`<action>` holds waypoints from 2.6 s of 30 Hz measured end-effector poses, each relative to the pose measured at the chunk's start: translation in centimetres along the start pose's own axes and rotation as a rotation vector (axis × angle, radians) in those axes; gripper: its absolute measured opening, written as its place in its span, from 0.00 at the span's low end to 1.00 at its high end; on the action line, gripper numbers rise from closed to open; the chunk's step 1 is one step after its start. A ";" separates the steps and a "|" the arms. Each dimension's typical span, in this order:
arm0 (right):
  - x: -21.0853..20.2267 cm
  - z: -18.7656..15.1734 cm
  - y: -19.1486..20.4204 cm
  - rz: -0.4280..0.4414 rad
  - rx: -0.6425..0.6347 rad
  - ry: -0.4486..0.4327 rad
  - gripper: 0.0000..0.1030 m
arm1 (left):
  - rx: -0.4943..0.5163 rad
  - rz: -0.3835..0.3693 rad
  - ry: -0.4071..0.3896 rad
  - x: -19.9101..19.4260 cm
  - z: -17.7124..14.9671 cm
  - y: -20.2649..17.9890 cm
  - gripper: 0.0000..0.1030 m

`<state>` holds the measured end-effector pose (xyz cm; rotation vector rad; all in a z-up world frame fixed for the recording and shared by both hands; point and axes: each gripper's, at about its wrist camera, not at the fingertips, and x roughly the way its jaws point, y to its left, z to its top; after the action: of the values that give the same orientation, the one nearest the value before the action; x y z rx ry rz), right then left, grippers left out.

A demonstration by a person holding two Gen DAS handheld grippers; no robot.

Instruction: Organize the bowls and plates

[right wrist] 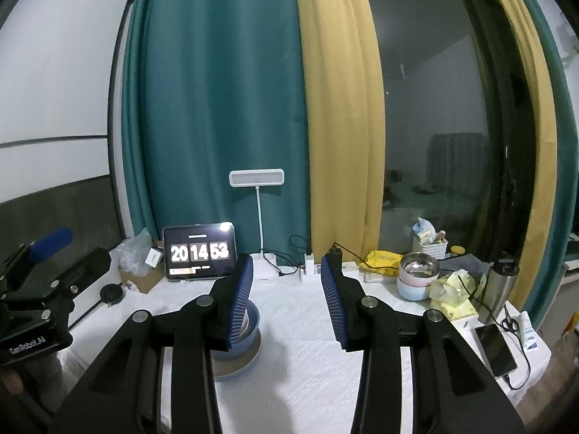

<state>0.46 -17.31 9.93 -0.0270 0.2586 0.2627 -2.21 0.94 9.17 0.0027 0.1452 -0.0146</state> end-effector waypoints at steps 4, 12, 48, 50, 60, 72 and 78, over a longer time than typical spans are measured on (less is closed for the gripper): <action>-0.3 0.0 0.0 -0.002 0.004 -0.002 0.40 | -0.007 0.004 -0.006 -0.5 0.1 0.2 0.92; -0.4 0.2 0.1 -0.003 0.004 -0.008 0.41 | -0.011 0.004 -0.007 -0.8 0.0 0.2 0.92; 0.0 -0.2 0.4 0.003 0.009 0.013 0.41 | -0.023 0.028 0.007 -0.2 -0.4 0.8 0.92; 0.0 -0.2 0.4 0.003 0.009 0.013 0.41 | -0.021 0.029 0.008 -0.2 -0.4 0.8 0.92; 0.0 -0.3 0.5 0.004 0.008 0.014 0.41 | -0.021 0.027 0.007 -0.2 -0.4 0.8 0.92; 0.0 -0.2 0.5 0.004 0.006 0.015 0.41 | -0.021 0.026 0.007 -0.2 -0.5 0.7 0.92; 0.0 -0.2 0.5 0.004 0.008 0.017 0.41 | -0.021 0.026 0.007 -0.2 -0.4 0.7 0.92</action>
<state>0.29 -16.86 9.71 -0.0211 0.2761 0.2651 -2.48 1.61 8.77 -0.0162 0.1525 0.0126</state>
